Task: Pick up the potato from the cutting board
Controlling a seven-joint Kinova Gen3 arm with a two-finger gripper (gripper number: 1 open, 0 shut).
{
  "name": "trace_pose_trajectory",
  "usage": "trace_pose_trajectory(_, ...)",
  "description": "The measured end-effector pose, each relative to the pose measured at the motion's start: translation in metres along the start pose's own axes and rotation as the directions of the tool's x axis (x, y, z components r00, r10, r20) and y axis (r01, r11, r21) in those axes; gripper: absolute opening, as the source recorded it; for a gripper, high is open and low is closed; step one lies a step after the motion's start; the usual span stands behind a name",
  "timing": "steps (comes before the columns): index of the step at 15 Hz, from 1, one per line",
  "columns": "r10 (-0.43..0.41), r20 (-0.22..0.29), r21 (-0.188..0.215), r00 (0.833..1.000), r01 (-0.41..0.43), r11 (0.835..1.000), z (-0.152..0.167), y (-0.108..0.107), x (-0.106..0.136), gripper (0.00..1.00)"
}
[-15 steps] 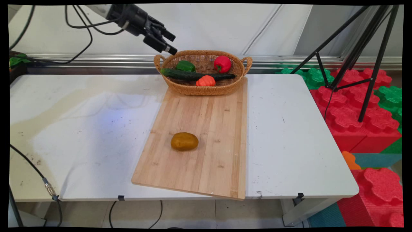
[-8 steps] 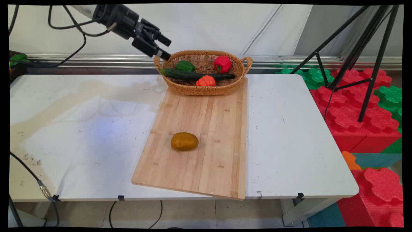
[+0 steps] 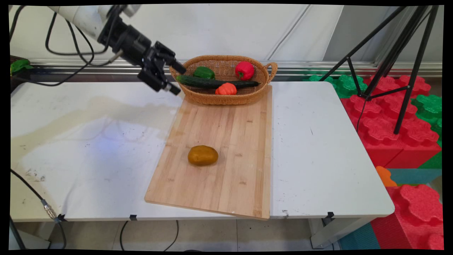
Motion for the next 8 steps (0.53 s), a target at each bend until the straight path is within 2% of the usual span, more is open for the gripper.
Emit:
trace_pose_trajectory(4, 0.075, 0.072, -0.035, 0.995, -0.073, 0.997, 0.023, 0.023, -0.011, 1.0)
trace_pose_trajectory(8, 0.124, 0.122, -0.06, 0.985, -0.118, 0.991, 0.044, 0.039, -0.021, 1.0)
